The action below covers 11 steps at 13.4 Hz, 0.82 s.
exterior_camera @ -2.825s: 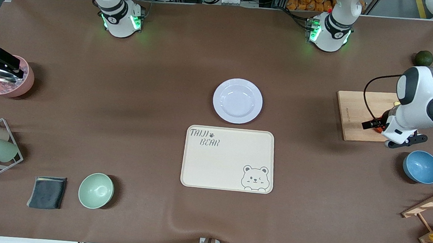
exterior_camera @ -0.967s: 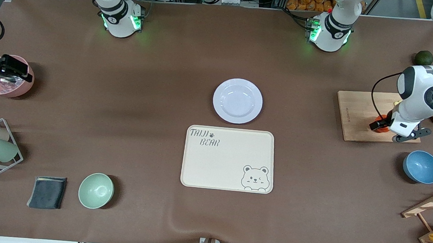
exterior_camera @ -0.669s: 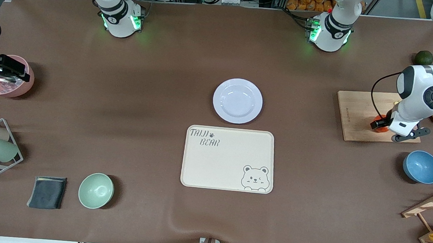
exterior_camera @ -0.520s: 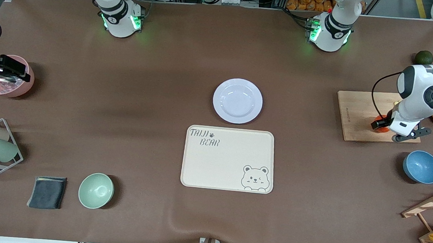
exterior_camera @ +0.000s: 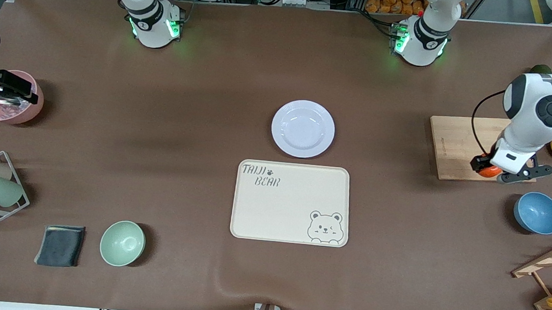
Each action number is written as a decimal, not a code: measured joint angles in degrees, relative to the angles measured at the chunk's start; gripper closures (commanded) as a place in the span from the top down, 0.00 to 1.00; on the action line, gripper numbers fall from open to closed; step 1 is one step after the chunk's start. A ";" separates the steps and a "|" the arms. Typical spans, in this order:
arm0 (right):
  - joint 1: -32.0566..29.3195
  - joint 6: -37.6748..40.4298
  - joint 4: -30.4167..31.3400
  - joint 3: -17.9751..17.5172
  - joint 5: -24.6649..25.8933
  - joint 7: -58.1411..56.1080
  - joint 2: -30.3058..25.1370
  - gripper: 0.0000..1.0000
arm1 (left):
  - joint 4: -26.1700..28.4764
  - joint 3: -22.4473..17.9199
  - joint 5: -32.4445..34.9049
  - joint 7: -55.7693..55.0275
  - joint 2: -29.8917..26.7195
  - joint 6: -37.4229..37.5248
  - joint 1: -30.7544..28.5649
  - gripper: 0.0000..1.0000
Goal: Place orange and plate with both arms
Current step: 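Lower the left gripper and grasp the orange, then carry the orange with the left gripper while the right gripper advances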
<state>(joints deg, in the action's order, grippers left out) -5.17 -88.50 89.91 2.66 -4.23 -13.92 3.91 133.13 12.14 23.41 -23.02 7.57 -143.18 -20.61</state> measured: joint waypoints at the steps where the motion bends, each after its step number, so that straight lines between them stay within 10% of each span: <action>1: 0.00 0.01 0.03 -0.01 -0.03 0.00 0.08 1.00 | -1.58 2.36 -0.60 -1.96 -0.04 2.24 0.05 0.00; 11: 0.01 0.02 0.08 -0.18 -1.77 0.00 1.11 1.00 | -18.85 12.57 -10.65 -12.65 7.03 14.23 7.17 0.00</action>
<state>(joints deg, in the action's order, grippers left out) -5.16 -88.48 89.99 2.48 -6.00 -13.92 5.02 114.27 24.71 12.76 -35.67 14.61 -128.95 -13.44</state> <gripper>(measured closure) 0.000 0.278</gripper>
